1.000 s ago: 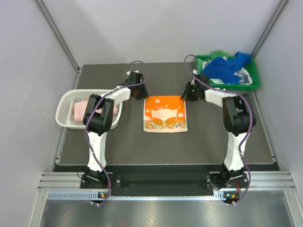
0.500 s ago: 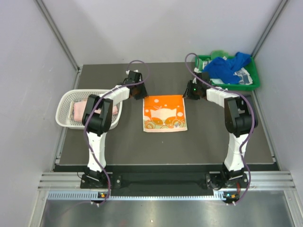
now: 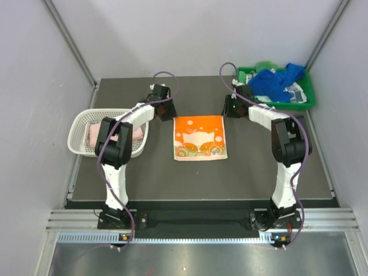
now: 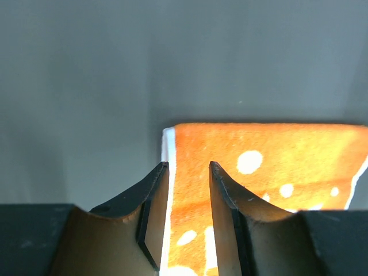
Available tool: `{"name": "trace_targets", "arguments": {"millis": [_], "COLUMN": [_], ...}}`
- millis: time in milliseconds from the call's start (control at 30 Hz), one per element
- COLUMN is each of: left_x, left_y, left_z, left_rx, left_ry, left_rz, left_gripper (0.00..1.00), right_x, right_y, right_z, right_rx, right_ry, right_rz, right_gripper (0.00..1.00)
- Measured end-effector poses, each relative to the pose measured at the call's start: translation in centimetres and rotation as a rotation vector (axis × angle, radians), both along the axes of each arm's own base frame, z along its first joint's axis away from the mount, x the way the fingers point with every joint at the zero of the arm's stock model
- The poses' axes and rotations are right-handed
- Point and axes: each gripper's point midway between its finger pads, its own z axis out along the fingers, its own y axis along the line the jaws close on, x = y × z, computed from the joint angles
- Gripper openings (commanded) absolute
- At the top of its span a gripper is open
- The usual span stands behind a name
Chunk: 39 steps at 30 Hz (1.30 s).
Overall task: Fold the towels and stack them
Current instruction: Fold the towel
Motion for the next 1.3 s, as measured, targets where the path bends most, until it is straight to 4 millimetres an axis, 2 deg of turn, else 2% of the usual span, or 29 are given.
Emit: {"name": "trace_targets", "arguments": {"millis": [133,267,367,700,933,1000,1200,1300], "left_x": [-0.1,-0.2,0.4,2.0,2.3,2.3,2.4,2.5], "left_y": [0.3,0.5,0.4,0.0,-0.2,-0.2,-0.4,-0.6], "left_z": [-1.0,-2.9,-2.8,-3.0,-3.0,-3.1,-3.3,-3.2], "left_rx": [0.022,0.044,0.047,0.041,0.036,0.037,0.026,0.02], "left_ry": [0.017,0.044,0.023,-0.022,-0.036,-0.036,-0.039,-0.046], "left_rz": [-0.001,-0.008,-0.014,-0.017,-0.018,-0.018,-0.031,-0.041], "left_gripper": [0.44,0.46,0.46,0.42,0.32,0.28,0.06,0.03], "right_x": [0.2,0.1,-0.1,0.9,1.0,1.0,1.0,1.0], "right_y": [0.3,0.6,1.0,1.4,1.3,1.3,1.5,1.5], "right_z": [-0.1,-1.2,-2.4,-2.5,-2.5,-2.6,-2.6,-2.7], "right_rx": [-0.011,-0.031,-0.05,-0.089,-0.095,-0.095,-0.09,-0.088], "right_ry": [-0.007,0.007,0.025,-0.007,-0.01,-0.011,-0.01,-0.008], "right_rz": [0.011,0.019,0.032,0.039,0.041,0.042,0.047,0.049], "right_gripper": [0.38,0.38,0.38,0.36,0.29,0.23,0.06,0.01]}}
